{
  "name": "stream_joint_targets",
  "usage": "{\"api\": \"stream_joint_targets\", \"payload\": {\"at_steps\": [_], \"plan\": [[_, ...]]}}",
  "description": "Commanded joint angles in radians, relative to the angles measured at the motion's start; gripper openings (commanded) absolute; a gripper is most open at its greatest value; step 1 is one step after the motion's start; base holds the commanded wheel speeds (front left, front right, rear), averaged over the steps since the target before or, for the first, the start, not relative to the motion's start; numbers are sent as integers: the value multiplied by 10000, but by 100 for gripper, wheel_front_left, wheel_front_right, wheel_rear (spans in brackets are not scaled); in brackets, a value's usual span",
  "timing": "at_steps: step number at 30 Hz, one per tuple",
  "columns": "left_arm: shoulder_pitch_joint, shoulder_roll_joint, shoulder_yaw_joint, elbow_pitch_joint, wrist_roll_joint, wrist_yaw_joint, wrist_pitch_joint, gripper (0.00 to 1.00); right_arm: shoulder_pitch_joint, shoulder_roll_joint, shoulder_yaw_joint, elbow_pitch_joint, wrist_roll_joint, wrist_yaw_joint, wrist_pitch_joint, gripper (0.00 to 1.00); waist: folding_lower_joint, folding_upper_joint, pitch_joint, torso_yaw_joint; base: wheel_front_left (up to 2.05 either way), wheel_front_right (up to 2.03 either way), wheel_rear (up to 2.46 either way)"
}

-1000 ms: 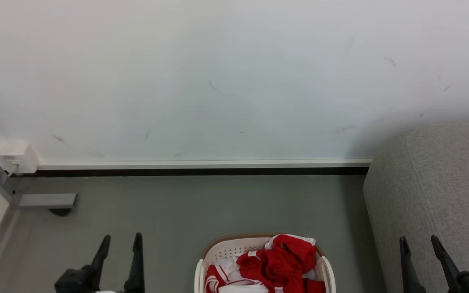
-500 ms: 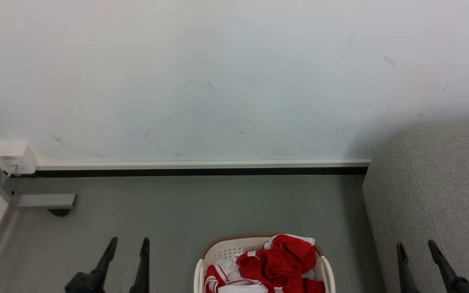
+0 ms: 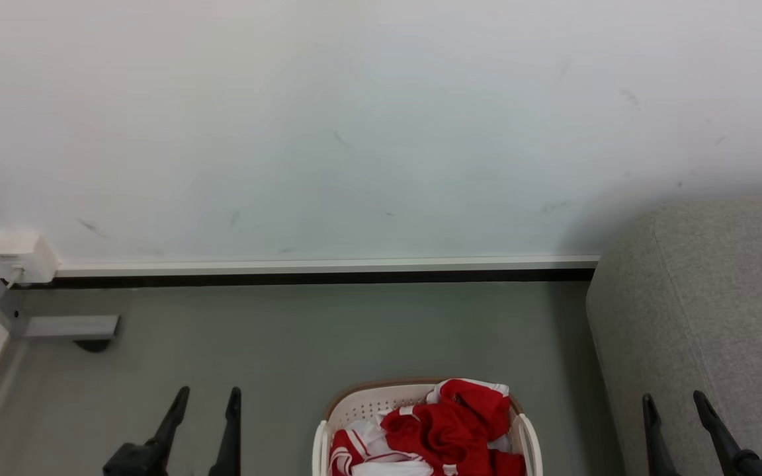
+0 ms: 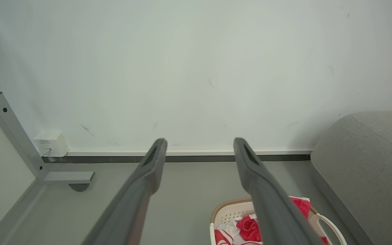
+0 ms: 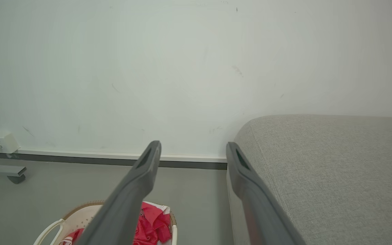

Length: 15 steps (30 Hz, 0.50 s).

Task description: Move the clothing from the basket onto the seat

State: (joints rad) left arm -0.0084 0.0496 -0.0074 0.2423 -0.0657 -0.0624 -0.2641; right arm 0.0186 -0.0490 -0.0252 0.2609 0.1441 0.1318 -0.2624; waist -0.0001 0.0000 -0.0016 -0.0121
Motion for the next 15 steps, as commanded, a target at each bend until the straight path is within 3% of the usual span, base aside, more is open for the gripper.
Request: {"api": "stream_joint_targets", "payload": {"at_steps": [1,8,15], "plan": [[19,29,45,-18,-43,-36,-7,100,-61,-27,17,14,61,-21,-38,100,1,0,16,-29,0,0,0],[-356,25,-170,-50,39,-169,-7,100,-221,-25,76,-175,57,-21,-38,100,1,0,338,-386,0,0,0],[-1624,35,-982,429,365,-462,-6,100,-817,-27,137,-725,47,-21,-35,100,1,0,1567,-820,0,0,0]]}}
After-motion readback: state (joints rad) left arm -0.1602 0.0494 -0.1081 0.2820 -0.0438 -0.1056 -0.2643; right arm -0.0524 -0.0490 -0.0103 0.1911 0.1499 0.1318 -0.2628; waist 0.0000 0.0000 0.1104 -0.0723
